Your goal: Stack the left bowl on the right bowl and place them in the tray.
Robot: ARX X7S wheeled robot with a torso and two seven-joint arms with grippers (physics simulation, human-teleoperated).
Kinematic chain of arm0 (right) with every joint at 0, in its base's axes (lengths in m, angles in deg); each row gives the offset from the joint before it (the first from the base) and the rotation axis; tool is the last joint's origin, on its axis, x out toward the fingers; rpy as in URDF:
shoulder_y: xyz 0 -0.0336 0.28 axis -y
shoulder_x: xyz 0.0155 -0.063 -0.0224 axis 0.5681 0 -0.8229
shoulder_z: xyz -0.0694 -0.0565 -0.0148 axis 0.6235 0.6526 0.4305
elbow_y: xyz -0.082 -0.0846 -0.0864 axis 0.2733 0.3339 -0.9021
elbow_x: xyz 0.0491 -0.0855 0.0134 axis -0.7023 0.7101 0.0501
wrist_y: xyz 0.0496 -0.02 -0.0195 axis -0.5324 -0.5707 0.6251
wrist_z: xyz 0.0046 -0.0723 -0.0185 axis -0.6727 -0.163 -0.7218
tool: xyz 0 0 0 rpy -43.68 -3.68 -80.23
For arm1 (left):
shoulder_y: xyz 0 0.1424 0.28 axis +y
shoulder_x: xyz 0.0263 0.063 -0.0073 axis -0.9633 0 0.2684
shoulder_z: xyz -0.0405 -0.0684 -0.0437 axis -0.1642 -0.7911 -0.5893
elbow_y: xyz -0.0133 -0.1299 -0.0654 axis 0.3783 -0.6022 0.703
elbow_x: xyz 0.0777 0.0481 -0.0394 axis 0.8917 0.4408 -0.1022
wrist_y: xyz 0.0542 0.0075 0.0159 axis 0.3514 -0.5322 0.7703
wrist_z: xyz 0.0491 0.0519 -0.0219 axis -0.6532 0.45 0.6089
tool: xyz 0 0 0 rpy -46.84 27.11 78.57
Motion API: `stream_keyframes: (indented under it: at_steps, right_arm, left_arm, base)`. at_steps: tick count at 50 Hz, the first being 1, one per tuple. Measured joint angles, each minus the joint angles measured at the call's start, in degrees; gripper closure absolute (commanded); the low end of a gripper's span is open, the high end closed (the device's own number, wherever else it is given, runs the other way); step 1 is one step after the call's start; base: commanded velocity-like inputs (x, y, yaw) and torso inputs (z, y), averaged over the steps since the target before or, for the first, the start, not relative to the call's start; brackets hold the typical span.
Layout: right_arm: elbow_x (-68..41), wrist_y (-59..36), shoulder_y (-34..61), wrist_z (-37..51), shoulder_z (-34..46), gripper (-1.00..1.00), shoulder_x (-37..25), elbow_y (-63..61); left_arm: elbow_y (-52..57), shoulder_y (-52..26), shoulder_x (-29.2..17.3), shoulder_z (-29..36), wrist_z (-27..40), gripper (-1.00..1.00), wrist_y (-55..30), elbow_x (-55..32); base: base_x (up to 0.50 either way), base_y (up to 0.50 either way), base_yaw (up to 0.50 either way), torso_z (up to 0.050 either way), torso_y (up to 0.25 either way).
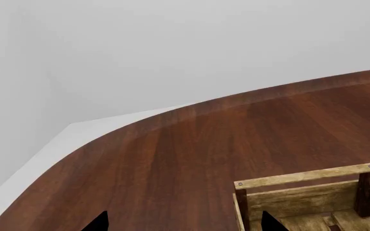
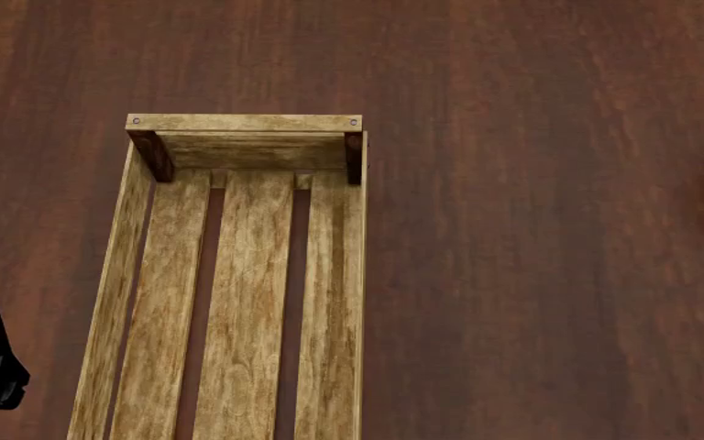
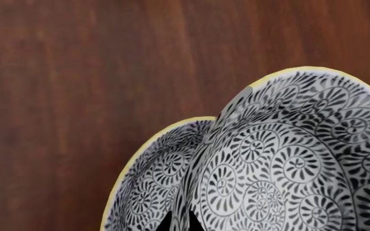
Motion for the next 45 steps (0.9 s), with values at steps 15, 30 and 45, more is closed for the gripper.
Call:
stream_keyframes:
  at_steps: [15,30,45]
  right_arm:
    - [1.67,1.03,0.45,-1.78,2.25,1.0,1.28,0.98]
    - [2.52,1.37,1.34,-3.11,4.43,1.0,2.43,2.12]
    - [2.79,0.87,0.46,-2.05,3.12,-1.0,2.34,2.31]
  left_arm:
    - [-0.03,-0.09,-0.09,0.3,0.2,-1.0,-0.03,0.0]
    - [-0.02,-0.1,-0.25,0.49,0.39,-1.0,-0.08,-0.03]
    - [0.02,-0.02,-0.44,0.59,0.47,-1.0,0.01,-0.17]
  base:
    - [0.0,0.0,0.0,0.0,0.001]
    - [0.0,0.0,0.0,0.0,0.0]
    - [0.0,0.0,0.0,0.001,0.0]
